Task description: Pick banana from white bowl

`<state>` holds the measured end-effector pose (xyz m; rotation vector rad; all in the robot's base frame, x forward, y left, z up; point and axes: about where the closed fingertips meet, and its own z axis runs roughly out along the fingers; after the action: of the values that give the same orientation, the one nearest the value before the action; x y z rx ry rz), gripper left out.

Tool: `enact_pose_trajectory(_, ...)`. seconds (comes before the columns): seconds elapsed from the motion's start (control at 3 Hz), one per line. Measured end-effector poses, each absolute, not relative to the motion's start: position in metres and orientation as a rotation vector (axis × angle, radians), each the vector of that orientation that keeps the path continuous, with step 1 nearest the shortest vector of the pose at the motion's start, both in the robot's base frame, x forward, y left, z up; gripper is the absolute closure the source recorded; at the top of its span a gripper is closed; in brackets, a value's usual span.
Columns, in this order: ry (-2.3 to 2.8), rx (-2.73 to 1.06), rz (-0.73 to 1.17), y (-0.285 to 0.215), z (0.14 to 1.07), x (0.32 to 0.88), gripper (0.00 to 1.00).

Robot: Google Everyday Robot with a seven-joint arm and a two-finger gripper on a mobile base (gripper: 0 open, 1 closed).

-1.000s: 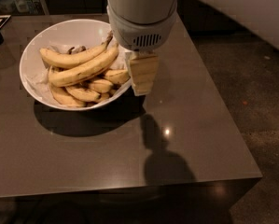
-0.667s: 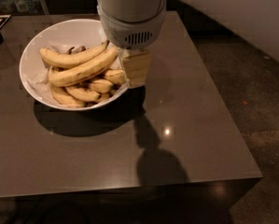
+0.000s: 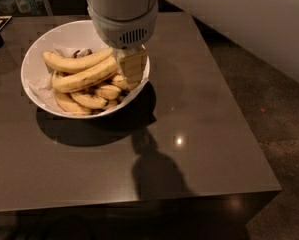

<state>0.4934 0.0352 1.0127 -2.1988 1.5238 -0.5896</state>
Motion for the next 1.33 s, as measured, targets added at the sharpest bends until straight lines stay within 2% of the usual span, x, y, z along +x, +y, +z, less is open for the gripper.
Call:
enact_pose_trajectory(0.33, 1.462, -2.270, -0.596, 0.048, 1.004, 0.496, 0.41)
enact_pose_trajectory(1.33, 1.299, -2.441, -0.655, 0.076, 0.985, 0.518, 0.42)
